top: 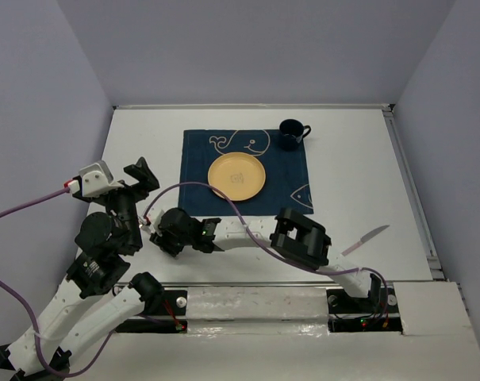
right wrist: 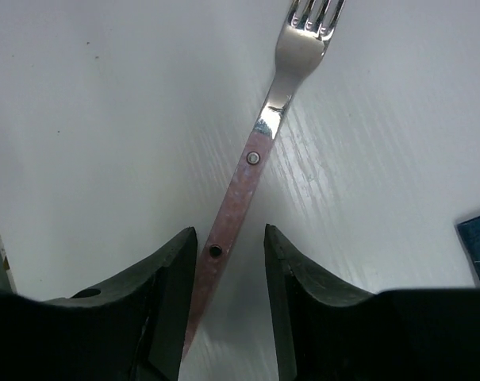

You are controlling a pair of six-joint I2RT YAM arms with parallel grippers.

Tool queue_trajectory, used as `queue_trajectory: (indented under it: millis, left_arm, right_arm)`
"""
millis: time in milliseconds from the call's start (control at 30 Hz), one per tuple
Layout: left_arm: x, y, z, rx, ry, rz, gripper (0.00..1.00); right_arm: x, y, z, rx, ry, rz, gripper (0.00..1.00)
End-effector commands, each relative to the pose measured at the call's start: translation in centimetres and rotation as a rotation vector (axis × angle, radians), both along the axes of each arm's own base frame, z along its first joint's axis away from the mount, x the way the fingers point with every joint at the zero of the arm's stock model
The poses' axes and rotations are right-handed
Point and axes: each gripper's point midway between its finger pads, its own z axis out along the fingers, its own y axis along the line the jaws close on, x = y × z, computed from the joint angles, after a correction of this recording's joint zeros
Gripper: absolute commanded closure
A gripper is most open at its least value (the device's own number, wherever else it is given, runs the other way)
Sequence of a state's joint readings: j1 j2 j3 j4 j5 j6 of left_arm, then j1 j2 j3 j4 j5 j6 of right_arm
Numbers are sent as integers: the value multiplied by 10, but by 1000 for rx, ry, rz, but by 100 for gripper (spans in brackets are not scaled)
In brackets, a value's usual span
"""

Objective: Set the dinner table for one person

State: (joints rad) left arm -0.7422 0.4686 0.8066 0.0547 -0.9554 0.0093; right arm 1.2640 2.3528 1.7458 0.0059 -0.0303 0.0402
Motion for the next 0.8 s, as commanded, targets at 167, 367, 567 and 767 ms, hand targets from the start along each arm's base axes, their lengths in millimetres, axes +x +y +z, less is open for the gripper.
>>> queue_trajectory:
  millis: [167,367,567,767]
  left_arm:
    - [-2,0,-7,-54,-25,-13,1]
    - [-2,-1,-19,-40,-15,-22,1]
    - [-5,-4,-11,-52,-50,-61,1]
    - [-12,-7,-7,-74,-88,-124,1]
  right_arm:
    - [22,-1,-13,-53,-65,-139,90]
    - [35,-8,17,38,-77,-274,100]
    - [55,-23,98,244,-83,-378,100]
    - [87,-72,136,321,-98,-514,100]
